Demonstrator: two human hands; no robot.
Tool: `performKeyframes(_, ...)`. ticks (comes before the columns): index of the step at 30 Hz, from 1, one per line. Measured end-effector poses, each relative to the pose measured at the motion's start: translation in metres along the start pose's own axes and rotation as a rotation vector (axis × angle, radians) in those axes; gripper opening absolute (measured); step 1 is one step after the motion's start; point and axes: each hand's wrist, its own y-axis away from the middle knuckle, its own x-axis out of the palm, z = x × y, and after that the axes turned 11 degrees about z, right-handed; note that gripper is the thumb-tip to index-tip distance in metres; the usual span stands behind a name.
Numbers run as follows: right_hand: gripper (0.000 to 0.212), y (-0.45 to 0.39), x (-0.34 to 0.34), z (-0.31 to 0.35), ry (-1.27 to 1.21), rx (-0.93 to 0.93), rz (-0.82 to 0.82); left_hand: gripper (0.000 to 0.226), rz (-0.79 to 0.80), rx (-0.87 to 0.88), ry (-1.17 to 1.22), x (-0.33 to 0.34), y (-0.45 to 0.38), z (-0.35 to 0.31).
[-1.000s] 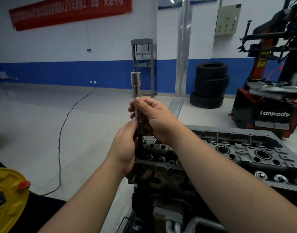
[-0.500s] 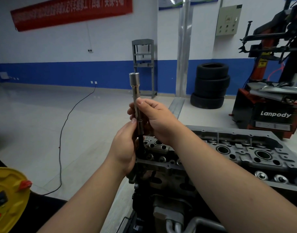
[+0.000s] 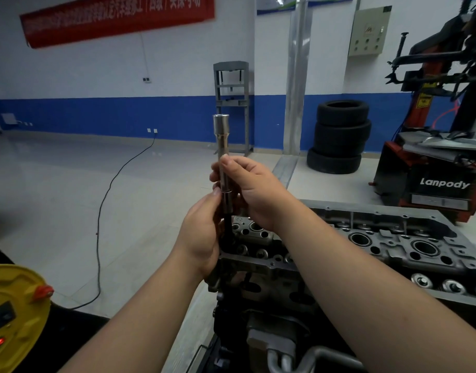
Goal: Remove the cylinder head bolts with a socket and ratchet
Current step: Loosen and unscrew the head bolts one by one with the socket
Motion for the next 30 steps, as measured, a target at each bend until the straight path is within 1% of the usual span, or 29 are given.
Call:
performKeyframes(2,0.028,0.0009,-0.0008,0.0005,0.01,0.031,0.026,0.041,0.002,0.003,-0.003,0.0003,0.0004,-0.0004)
performKeyframes(4,0.03,0.0021,0.0001,0.0018,-0.001,0.04,0.055,0.027,-0.023,0.012,0.054,0.0009,0.0,-0.0004)
performKeyframes(5,0.029,0.0026,0.0008,0.0023,-0.008,0.035,0.066,0.021,-0.033,0.02,0.09,0.0014,0.0006,-0.0009)
performKeyframes(6,0.025,0.0029,0.0016,0.0023,-0.013,0.022,0.076,0.021,-0.04,0.039,0.117,0.0008,0.0005,0.0002)
performKeyframes(9,0.007,0.0025,0.0028,0.0001,-0.054,-0.039,0.081,0.031,-0.047,0.097,0.13,0.0018,0.0,0.0008)
performKeyframes(10,0.006,0.0018,0.003,-0.0005,-0.052,-0.053,0.061,0.031,-0.055,0.1,0.106,0.0029,-0.0006,0.0014)
performKeyframes(12,0.009,0.0,0.0024,-0.0015,-0.017,-0.061,0.007,0.028,-0.051,0.076,0.068,0.0055,-0.0012,0.0002)
performKeyframes(14,0.014,-0.0008,0.0016,-0.0016,0.006,-0.036,-0.024,0.037,-0.019,0.04,0.033,0.0042,-0.0014,0.0005)
performKeyframes(16,0.021,-0.0005,0.0002,-0.0013,0.015,-0.003,-0.015,0.046,0.005,0.024,0.031,0.0022,0.0,-0.0008)
performKeyframes(17,0.024,0.0003,-0.0003,-0.0008,0.008,0.008,0.004,0.046,0.0,0.023,0.029,0.0023,0.001,-0.002)
performKeyframes(19,0.028,0.0015,0.0002,0.0007,-0.036,0.011,0.047,0.037,-0.027,0.027,0.035,0.0034,0.0017,-0.0017)
performKeyframes(21,0.029,0.0022,0.0016,0.0022,-0.062,0.007,0.063,0.021,-0.041,0.039,0.088,0.0054,0.0018,-0.0022)
performKeyframes(22,0.027,0.0023,0.0024,0.0024,-0.064,0.003,0.062,0.014,-0.042,0.057,0.108,0.005,0.0009,-0.0007)
performKeyframes(23,0.022,0.0022,0.0027,0.002,-0.068,-0.009,0.061,0.012,-0.048,0.076,0.123,0.0066,0.0014,-0.0019)
performKeyframes(25,0.014,0.0017,0.0026,0.0008,-0.078,-0.042,0.045,0.025,-0.063,0.096,0.111,0.0072,0.0008,-0.0018)
performKeyframes(27,0.01,0.0002,0.0012,-0.0004,-0.036,-0.062,-0.005,0.029,-0.074,0.085,0.084,0.007,-0.0001,-0.0009)
performKeyframes(29,0.013,-0.0013,0.0,-0.0014,0.005,-0.059,-0.046,0.029,-0.056,0.05,0.016,0.0053,-0.0009,-0.0005)
performKeyframes(30,0.016,-0.0015,-0.0001,-0.0013,0.01,-0.045,-0.049,0.035,-0.04,0.036,-0.02,0.0034,-0.0013,0.0008)
